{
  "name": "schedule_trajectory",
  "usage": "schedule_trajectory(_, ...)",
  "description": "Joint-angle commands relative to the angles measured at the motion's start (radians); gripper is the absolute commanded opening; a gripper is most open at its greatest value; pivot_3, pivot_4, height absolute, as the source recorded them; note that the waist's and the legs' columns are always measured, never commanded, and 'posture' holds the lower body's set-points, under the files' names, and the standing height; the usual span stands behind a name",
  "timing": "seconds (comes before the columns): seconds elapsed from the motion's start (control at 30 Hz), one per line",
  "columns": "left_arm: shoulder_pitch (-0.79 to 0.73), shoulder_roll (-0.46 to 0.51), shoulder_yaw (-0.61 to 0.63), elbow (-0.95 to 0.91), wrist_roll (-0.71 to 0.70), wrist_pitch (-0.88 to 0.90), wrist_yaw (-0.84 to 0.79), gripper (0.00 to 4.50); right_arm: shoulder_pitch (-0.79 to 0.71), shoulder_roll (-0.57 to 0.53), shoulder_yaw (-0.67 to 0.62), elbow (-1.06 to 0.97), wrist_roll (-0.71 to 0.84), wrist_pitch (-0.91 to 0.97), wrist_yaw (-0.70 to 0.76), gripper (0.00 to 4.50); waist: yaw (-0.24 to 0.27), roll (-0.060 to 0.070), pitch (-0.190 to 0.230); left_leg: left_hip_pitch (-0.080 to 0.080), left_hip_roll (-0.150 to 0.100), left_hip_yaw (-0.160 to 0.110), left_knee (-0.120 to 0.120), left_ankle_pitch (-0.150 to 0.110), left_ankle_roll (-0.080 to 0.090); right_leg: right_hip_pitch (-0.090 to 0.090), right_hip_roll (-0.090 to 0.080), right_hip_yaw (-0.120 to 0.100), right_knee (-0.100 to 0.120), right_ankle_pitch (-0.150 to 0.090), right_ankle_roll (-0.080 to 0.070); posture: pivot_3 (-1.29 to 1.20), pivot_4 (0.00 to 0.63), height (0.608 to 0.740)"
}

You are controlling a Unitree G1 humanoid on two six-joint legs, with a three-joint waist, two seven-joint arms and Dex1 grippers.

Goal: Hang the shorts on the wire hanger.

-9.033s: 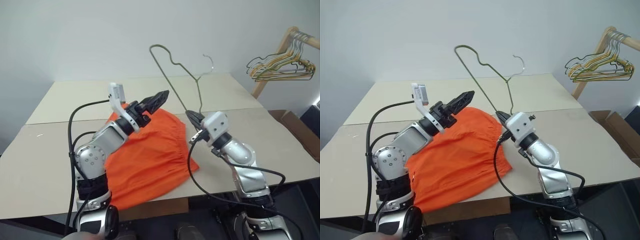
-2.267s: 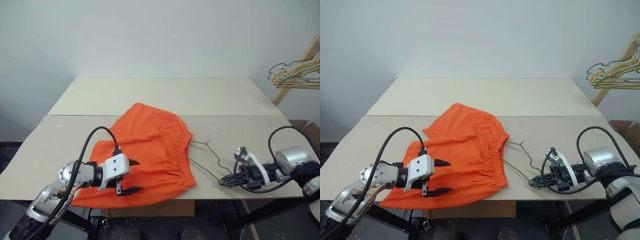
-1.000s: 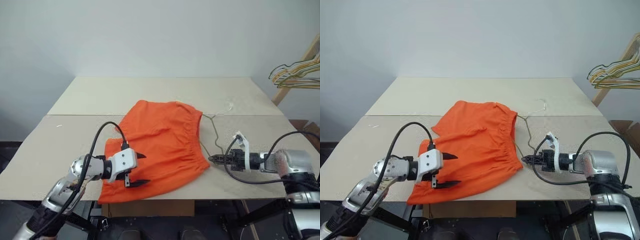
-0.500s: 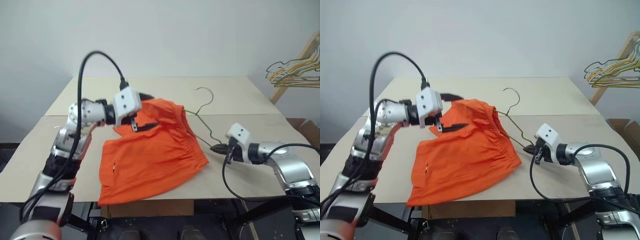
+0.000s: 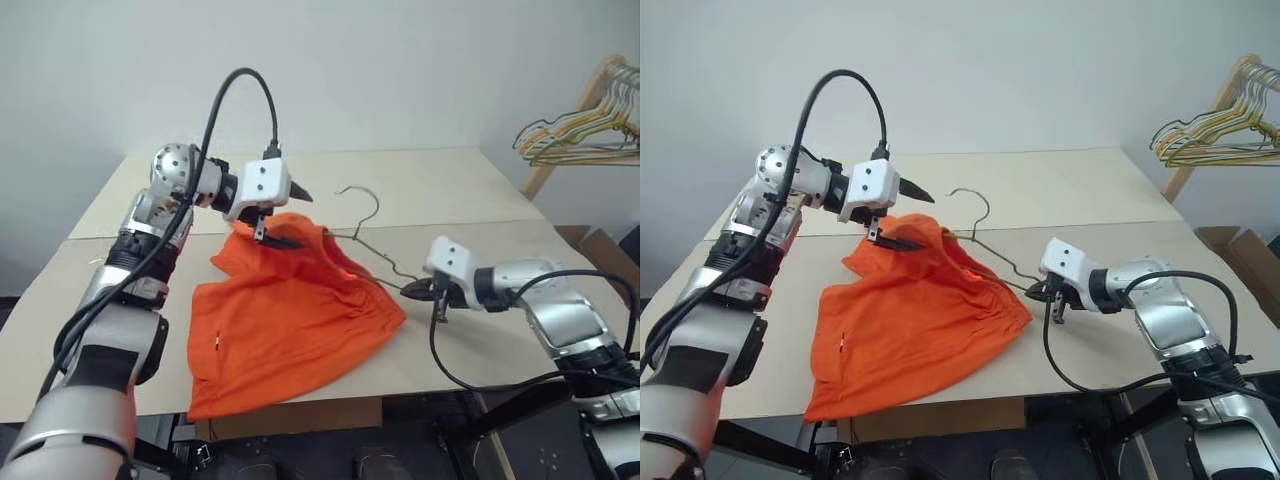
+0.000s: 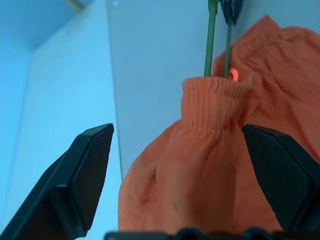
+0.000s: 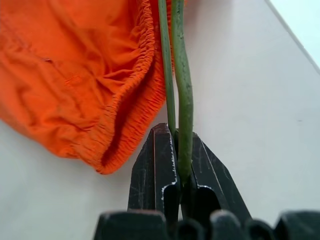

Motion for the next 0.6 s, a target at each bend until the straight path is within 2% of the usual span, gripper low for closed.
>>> schedule_trajectory(0.03,-0.079,-0.012,-0.007,0.081,0.029,-0.031,-0.062,4.48,-0.053,0.007,0.002,-0.04,-0.009,-0.021,0.016,0.0,0.0,0.0,0.0,0.0,0.0,0.0,0.0,0.0,0.0,0.0,0.0,0.0,0.0,0.0,0.0,-0.09,0.0,0.74)
schedule_trajectory(0.07,-0.087,-0.014,-0.011,0.102,0.038,-0.035,-0.081,4.48,-0.059,0.014,0.002,-0.04,-0.006,-0.01,0.016,0.0,-0.001,0.0,0.0,0.0,0.0,0.0,0.0,0.0,0.0,0.0,0.0,0.0,0.0,0.0,0.0,-0.09,0.0,0.74)
schedule_trajectory(0.1,-0.092,-0.017,-0.011,0.118,0.044,-0.044,-0.089,4.08,-0.064,0.019,0.005,-0.039,-0.008,-0.007,0.014,0.0,-0.001,0.0,0.0,0.0,0.0,0.0,0.0,0.0,0.0,0.0,0.0,0.0,0.0,0.0,0.0,-0.09,0.0,0.74)
schedule_trajectory(0.17,-0.102,-0.028,-0.008,0.149,0.05,-0.033,-0.106,3.93,-0.071,0.027,0.011,-0.034,-0.018,-0.006,0.008,0.0,0.0,0.0,0.0,0.0,0.0,0.0,0.0,0.0,0.001,-0.001,0.0,0.0,0.0,0.0,0.0,-0.09,0.0,0.74)
schedule_trajectory(0.27,-0.106,-0.037,-0.009,0.178,0.067,-0.04,-0.129,3.22,-0.077,0.034,0.014,-0.032,-0.026,-0.002,0.006,0.0,0.0,0.0,0.0,-0.001,0.0,0.0,0.0,0.0,0.001,-0.001,0.0,0.0,0.001,0.0,0.0,-0.1,0.0,0.74)
schedule_trajectory(0.6,-0.09,-0.057,-0.003,0.216,0.11,-0.06,-0.113,0.03,-0.081,0.059,-0.006,-0.046,-0.022,0.038,-0.017,0.0,-0.002,0.0,0.0,-0.002,0.0,-0.001,0.001,0.0,0.001,-0.003,0.0,0.0,0.002,0.0,0.0,-0.1,0.0,0.74)
